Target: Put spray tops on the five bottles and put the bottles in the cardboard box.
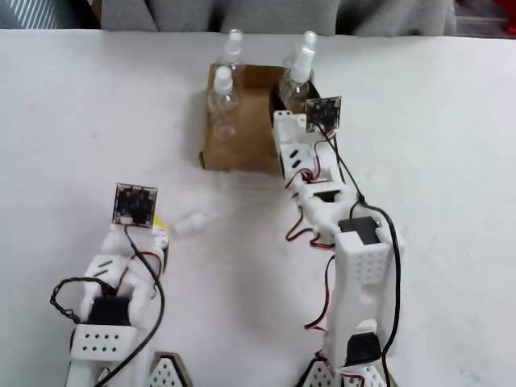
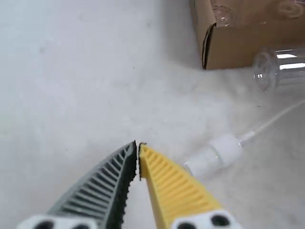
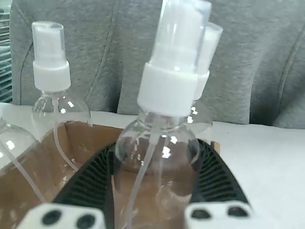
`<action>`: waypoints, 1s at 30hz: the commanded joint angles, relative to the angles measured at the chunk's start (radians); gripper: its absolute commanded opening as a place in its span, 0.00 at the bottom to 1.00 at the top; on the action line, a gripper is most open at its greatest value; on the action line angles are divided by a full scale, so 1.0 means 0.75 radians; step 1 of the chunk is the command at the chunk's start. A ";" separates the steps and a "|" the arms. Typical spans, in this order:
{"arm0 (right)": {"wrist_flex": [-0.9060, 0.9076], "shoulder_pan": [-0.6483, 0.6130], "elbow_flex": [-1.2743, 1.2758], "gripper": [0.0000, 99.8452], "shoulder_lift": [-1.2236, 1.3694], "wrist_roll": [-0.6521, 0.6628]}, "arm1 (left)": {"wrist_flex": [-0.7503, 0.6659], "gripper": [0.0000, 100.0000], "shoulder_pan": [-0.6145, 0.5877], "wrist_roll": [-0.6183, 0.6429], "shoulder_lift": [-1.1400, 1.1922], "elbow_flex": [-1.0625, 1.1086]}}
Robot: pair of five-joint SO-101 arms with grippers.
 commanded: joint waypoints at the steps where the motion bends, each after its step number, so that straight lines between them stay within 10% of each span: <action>1: -0.036 0.011 -0.063 0.02 -0.009 0.117 | -0.031 0.02 -0.011 -0.012 -0.015 -0.008; 30: -0.107 0.007 -0.127 0.02 0.085 0.141 | -0.033 0.02 -0.011 -0.008 -0.013 -0.008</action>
